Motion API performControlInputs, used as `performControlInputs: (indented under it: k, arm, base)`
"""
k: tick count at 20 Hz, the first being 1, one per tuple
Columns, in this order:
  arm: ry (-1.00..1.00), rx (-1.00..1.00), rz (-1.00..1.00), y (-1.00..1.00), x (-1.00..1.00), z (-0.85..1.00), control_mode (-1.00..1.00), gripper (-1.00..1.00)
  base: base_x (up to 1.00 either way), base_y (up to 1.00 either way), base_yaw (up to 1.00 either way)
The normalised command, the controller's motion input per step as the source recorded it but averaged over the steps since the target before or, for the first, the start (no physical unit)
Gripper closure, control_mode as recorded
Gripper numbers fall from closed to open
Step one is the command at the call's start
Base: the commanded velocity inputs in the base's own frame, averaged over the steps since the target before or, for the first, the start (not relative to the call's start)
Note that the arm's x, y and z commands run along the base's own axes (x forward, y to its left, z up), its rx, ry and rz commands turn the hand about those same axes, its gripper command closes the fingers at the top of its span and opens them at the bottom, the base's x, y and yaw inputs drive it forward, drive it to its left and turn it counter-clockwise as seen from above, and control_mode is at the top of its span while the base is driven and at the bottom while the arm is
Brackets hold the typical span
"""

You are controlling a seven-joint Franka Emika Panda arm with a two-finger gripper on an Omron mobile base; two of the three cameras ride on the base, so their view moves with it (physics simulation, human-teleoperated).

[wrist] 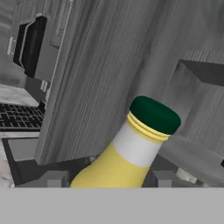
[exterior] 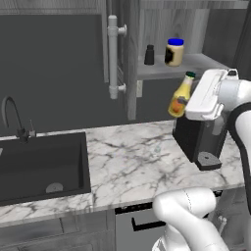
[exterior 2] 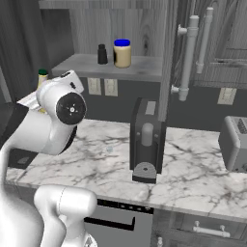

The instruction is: There are various items on the counter. Only move the condiments/shakers into the cabinet.

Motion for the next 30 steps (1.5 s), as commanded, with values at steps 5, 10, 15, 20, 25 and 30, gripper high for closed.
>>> performControlInputs:
  k: [5, 10, 15, 20, 25, 30]
  arm:
    - [0.0, -0.12, -0.03, 0.04, 0.1, 0.29, -1.0, 1.0]
    - [0.03, -0.06, -0.01, 0.22, 0.29, 0.0, -1.0, 1.0]
    - [-0.01, 0.0, 0.0, 0.0, 0.0, 0.0, -1.0, 1.0]
    - [-0.09, -0.01, -0.1, 0.06, 0.07, 0.0, -1.0, 1.0]
    - [-0.09, -0.01, -0.02, 0.0, 0.01, 0.03, -1.0, 1.0]
    - [-0.04, -0.02, -0.14, 0.03, 0.31, 0.1, -1.0, 1.0]
  base:
    - [0.0, 0.0, 0.0]
    - [0.0, 0.0, 0.0]
    - [0.0, 0.0, 0.0]
    - [0.0, 0.0, 0.0]
    - [0.0, 0.0, 0.0]
    - [0.0, 0.0, 0.0]
